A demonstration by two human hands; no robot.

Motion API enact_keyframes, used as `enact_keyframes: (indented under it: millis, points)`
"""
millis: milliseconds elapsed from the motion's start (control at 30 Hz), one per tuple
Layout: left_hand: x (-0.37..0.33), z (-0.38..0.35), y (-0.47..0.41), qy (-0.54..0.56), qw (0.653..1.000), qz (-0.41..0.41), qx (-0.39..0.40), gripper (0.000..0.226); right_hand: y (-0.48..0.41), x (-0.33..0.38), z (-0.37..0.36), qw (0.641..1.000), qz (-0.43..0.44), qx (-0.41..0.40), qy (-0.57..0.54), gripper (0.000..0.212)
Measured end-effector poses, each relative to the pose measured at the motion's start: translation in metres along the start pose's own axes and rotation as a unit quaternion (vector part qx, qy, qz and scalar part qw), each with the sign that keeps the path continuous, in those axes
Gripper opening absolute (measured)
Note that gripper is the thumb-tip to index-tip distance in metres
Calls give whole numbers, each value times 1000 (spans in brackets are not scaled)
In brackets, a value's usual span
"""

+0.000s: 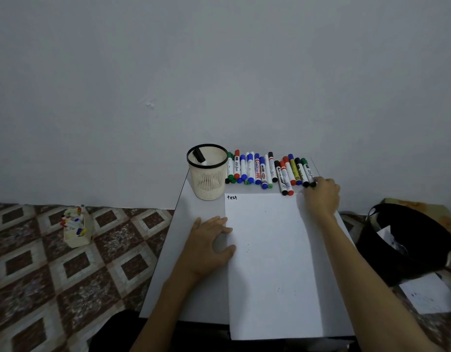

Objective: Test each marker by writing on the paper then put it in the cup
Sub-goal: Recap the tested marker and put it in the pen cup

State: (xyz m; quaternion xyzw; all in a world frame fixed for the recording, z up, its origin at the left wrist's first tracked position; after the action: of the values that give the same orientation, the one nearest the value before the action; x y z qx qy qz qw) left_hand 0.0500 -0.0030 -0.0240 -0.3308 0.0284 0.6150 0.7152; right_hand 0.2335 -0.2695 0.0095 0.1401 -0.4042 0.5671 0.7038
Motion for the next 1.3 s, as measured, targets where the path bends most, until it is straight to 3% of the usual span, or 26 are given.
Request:
enact_keyframes:
  millis: [333,433,600,767,833,1000,1200,1300]
  points:
    - [-2,2,0,-2,1000,-2,2,52,0,-6,4,997,-11,-35,-62,24]
    - [-3,3,0,-7,1000,-5,0,51,4,-3,14,989,-20,-80,-126,24]
    - [-3,4,0,-3,1000,-2,-8,49,13,11,32,937,39,-175,-300,18]
    - [-9,9,-2,7,1000,15,-26,56,31,40,48,859,121,-190,-460,5]
    - [-10,12,-2,24,999,34,-25,65,47,54,45,846,111,-135,-503,3]
    - [-15,18,-2,64,995,73,-19,75,102,85,15,841,71,145,-517,9]
    - [-17,22,2,57,996,34,-52,34,155,100,-15,771,0,319,-551,19]
    - [-20,22,2,61,997,30,-47,21,170,101,-24,766,-6,385,-515,20]
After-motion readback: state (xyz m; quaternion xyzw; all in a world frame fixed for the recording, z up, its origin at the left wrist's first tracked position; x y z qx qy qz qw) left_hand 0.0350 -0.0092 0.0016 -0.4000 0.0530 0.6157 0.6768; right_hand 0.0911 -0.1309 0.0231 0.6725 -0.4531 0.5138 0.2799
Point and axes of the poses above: each hand's wrist, its own y-axis away from the middle knuckle, its own z-axis out of the back of the hand, x = y × z, the point moved 4 cm from there along -y, towards the middle knuckle, and after that the axes turned 12 degrees about -y, right-handed, at the moved point
